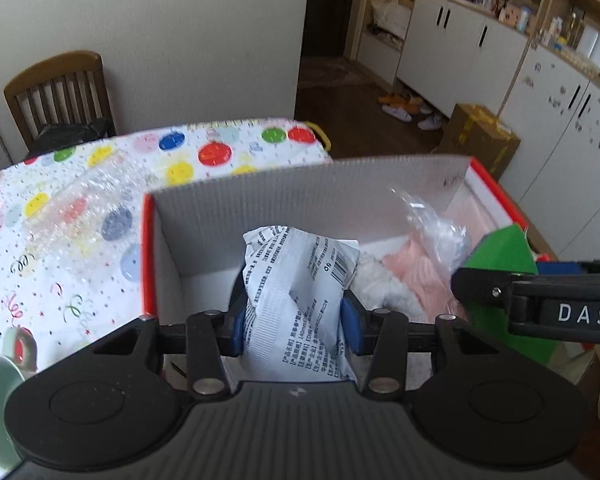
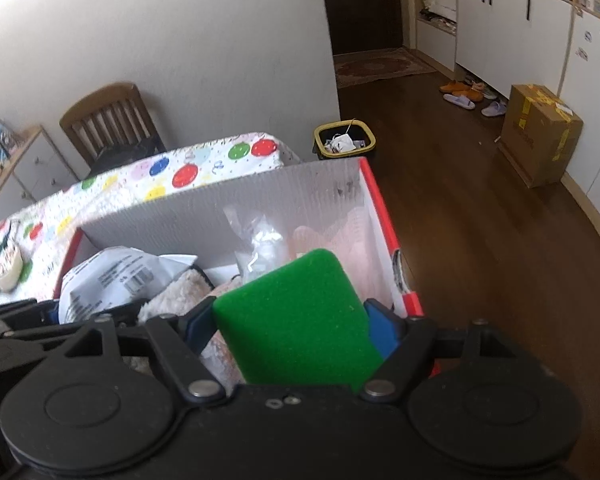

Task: Organize soft objects
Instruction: 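Carry the packet and green sponge over the red box with both tools, then open both tools to drop the white packet and green sponge into the box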

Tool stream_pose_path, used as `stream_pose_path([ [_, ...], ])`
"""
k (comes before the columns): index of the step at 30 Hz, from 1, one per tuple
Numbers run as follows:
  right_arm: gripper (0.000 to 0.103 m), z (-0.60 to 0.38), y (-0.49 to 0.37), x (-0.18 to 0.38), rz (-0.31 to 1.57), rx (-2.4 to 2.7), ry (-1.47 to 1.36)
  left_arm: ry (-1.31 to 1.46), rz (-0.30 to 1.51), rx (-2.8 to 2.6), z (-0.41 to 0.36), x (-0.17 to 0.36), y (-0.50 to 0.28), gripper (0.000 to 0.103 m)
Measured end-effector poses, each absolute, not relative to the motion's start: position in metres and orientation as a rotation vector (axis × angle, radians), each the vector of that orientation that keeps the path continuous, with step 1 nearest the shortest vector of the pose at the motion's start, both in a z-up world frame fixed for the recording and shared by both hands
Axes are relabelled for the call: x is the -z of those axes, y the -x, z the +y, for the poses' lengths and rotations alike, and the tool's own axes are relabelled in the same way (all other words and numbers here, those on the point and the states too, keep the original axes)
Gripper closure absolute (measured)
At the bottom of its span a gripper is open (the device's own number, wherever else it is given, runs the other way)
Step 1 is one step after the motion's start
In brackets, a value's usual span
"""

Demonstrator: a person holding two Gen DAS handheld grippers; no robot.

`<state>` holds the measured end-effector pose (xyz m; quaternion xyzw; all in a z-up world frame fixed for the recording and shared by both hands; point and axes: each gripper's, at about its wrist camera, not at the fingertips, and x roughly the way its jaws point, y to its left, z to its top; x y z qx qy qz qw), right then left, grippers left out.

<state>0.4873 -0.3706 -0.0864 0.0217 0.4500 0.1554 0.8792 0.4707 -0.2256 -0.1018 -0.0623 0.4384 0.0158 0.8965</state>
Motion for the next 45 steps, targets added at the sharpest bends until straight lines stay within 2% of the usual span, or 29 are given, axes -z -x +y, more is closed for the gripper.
stream_pose_path([
  [10,0.022,-0.372,-0.493,0.097,0.975,-0.345,-0.024,0.105,1.015,-0.023,-0.237,0.12,-0.481,0.053],
  [13,0.021,-0.373,-0.495,0.097,0.983,-0.354,-0.022,0.103,1.028,-0.026,-0.238,0.122,-0.483,0.049],
  [18,0.016,-0.373,-0.497,0.098,0.998,-0.385,-0.011,0.091,1.043,-0.012,-0.239,0.12,-0.484,0.043],
  [20,0.011,-0.374,-0.496,0.096,0.992,-0.396,-0.013,0.103,1.041,0.003,-0.238,0.117,-0.482,0.04],
  [26,0.005,-0.378,-0.488,0.082,0.952,-0.436,-0.016,0.134,1.028,0.034,-0.235,0.108,-0.474,0.037],
  [27,0.004,-0.379,-0.486,0.078,0.945,-0.445,-0.019,0.137,1.022,0.036,-0.235,0.105,-0.471,0.034],
  [28,0.004,-0.38,-0.485,0.075,0.937,-0.449,-0.022,0.136,1.014,0.034,-0.235,0.102,-0.469,0.022],
  [29,0.004,-0.381,-0.483,0.071,0.93,-0.453,-0.025,0.137,1.002,0.032,-0.234,0.098,-0.465,0.017],
  [35,0.0,-0.381,-0.466,0.042,0.868,-0.509,-0.018,0.188,0.939,0.025,-0.216,0.074,-0.442,0.017],
  [45,0.0,-0.361,-0.426,-0.002,0.772,-0.629,0.036,0.221,0.816,0.002,-0.177,0.022,-0.383,0.017],
])
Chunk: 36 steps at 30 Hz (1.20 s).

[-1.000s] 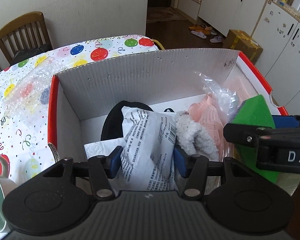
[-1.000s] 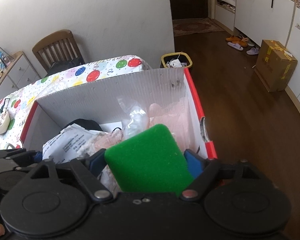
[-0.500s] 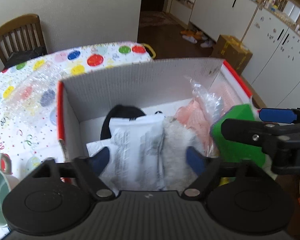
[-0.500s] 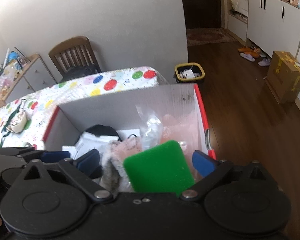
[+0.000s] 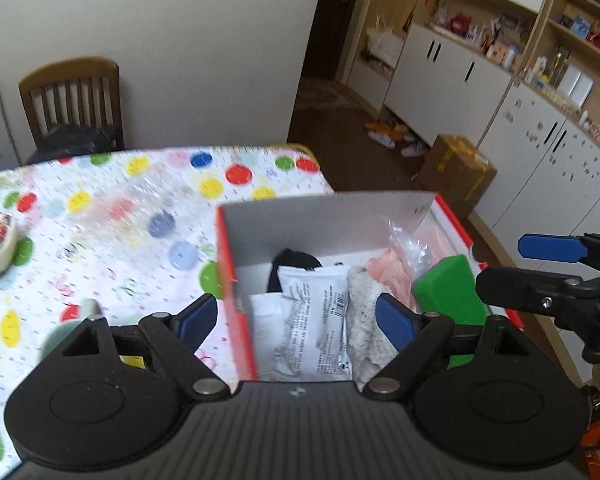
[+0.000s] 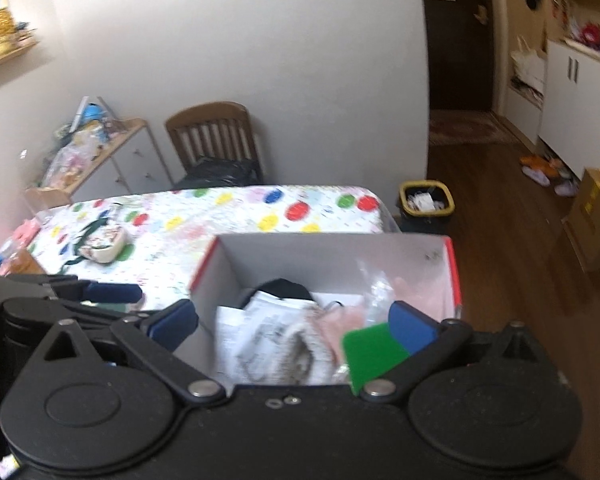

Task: Organize soft objects
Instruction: 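Move the left tool to the Christmas tote bag while the right tool approaches the bubble wrap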

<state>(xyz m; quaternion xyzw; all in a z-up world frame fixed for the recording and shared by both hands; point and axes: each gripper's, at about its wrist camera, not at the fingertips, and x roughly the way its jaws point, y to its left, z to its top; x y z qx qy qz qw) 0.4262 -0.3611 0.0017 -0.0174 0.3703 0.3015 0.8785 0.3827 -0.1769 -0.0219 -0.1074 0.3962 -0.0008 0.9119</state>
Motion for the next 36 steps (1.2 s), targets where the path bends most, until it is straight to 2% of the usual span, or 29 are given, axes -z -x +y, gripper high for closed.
stream_pose_path([
  [4,0.0,-0.347,-0.41,-0.018,0.741,-0.672,0.066,0.245,0.774,0.005,-0.156,0.003,-0.358,0.015],
  [8,0.0,-0.327,-0.396,-0.032,0.72,-0.709,0.095,0.265,0.733,-0.023,-0.131,-0.01,-0.336,0.004],
  [20,0.0,-0.243,-0.375,-0.055,0.704,-0.714,0.122,0.255,0.653,-0.152,-0.021,-0.044,-0.288,0.004],
  [36,0.0,-0.105,-0.398,-0.037,0.798,-0.612,0.121,0.169,0.652,-0.254,0.148,-0.052,-0.276,0.004],
])
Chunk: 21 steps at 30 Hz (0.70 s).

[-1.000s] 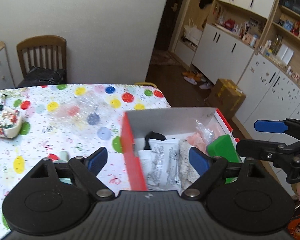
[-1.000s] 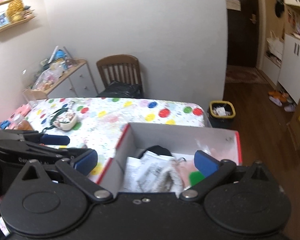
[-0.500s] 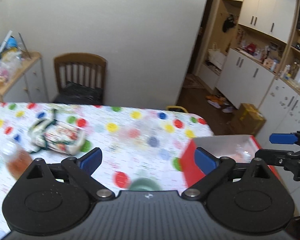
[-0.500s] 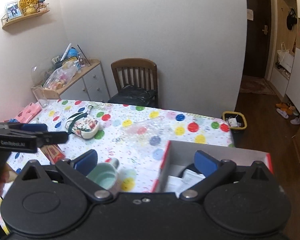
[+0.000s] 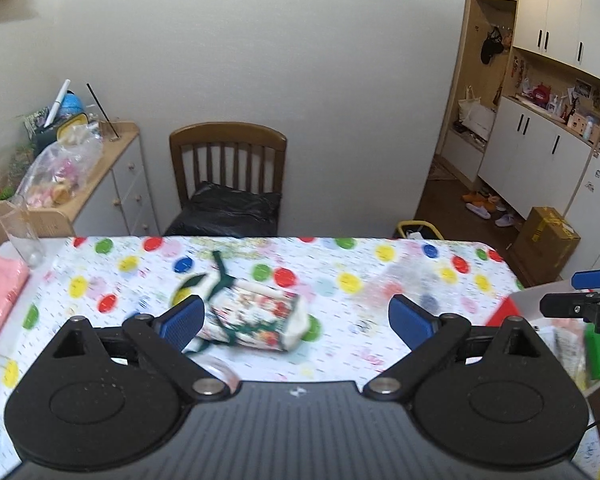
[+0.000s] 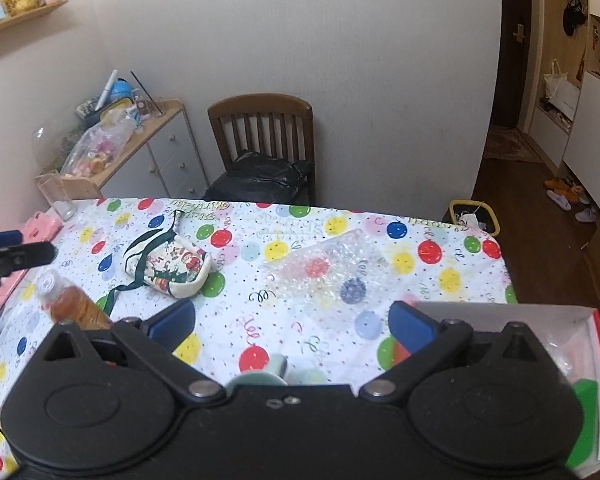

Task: Organize soft objects
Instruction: 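Move the left tool to the Christmas tote bag while the right tool approaches the bubble wrap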

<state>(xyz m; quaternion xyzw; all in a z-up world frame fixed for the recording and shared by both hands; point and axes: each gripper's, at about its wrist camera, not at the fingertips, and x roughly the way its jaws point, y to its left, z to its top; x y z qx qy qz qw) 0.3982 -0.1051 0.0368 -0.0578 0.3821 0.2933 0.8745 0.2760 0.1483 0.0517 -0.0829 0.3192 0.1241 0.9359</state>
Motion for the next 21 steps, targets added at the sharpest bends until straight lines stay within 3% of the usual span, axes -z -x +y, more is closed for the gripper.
stream_pose_path([
  [11,0.0,-0.03,-0.447,-0.017,0.864,-0.518,0.173,0.216,0.683,-0.281,0.267,-0.032,-0.299,0.004],
  [21,0.0,0.003,-0.522,0.034,0.945,-0.347,0.192,0.249,0.801,-0.228,0.314,0.033,-0.351,0.004],
])
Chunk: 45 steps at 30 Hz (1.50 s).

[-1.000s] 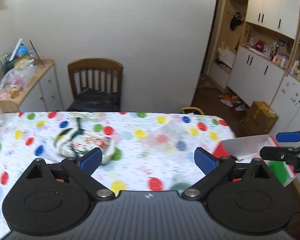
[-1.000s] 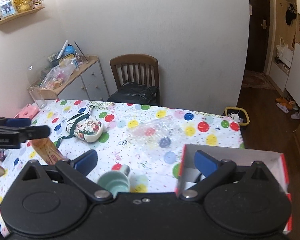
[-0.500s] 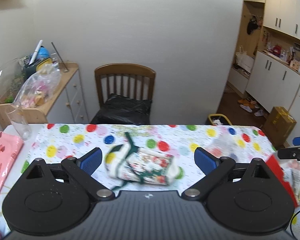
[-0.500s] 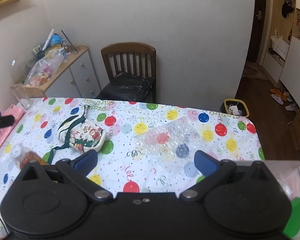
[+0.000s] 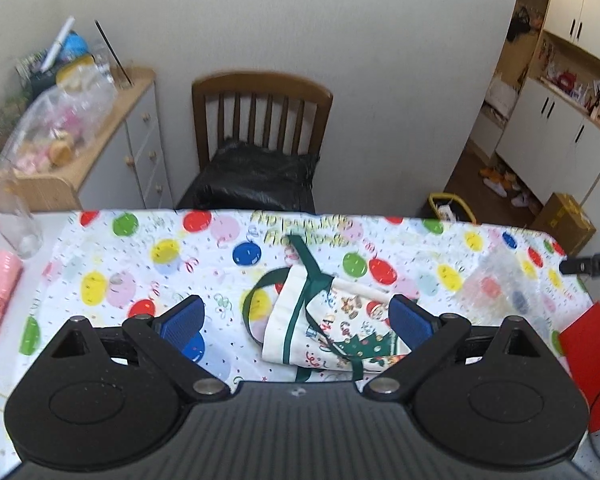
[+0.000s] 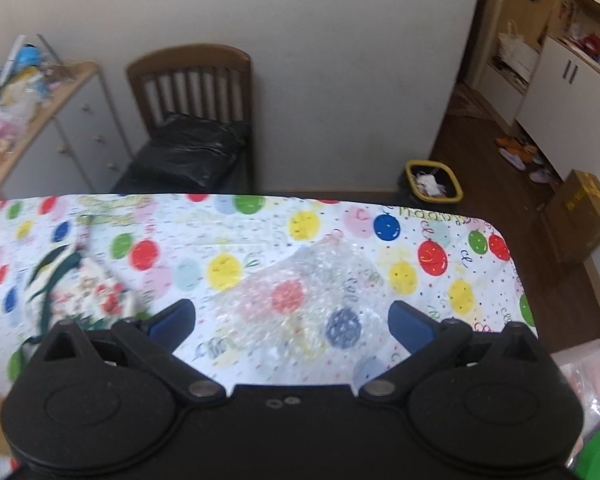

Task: Organize soft objects
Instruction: 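Move the left tool to the Christmas tote bag while the right tool approaches the bubble wrap, then grasp the tote bag strap with the left tool while the right tool grasps the bubble wrap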

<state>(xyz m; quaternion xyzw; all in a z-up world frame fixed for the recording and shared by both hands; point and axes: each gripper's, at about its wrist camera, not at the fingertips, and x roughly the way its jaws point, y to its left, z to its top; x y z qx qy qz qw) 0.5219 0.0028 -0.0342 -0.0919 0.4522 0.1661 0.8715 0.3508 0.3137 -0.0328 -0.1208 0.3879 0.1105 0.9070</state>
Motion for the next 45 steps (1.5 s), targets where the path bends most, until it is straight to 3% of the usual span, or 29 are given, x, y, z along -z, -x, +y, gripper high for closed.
stream_pose_path([
  [11,0.0,0.019,-0.593,0.1,1.074,-0.17,0.031,0.351,0.936,-0.2,0.348,0.117,-0.398,0.004],
  [15,0.0,0.035,-0.602,0.121,1.087,-0.144,0.1,0.37,0.977,-0.17,0.35,0.14,-0.41,0.005],
  [27,0.0,0.049,-0.611,0.162,1.134,-0.137,0.137,0.291,1.03,-0.133,0.33,0.177,-0.432,0.007],
  [30,0.004,0.049,-0.612,0.169,1.146,-0.133,0.139,0.259,1.01,-0.139,0.326,0.175,-0.432,0.021],
  [33,0.009,0.046,-0.611,0.173,1.151,-0.137,0.123,0.225,0.997,-0.15,0.322,0.173,-0.432,0.046],
  [35,0.01,0.045,-0.61,0.173,1.145,-0.142,0.117,0.225,0.991,-0.155,0.322,0.172,-0.432,0.056],
  [39,0.019,0.043,-0.606,0.172,1.133,-0.153,0.103,0.23,0.961,-0.17,0.325,0.169,-0.428,0.07],
  [42,0.034,0.042,-0.603,0.17,1.117,-0.15,0.103,0.238,0.945,-0.177,0.327,0.168,-0.426,0.078],
  [44,0.057,0.042,-0.601,0.166,1.108,-0.15,0.108,0.237,0.929,-0.185,0.328,0.166,-0.424,0.083],
  [45,0.064,0.042,-0.6,0.165,1.108,-0.148,0.112,0.241,0.92,-0.189,0.328,0.165,-0.423,0.086],
])
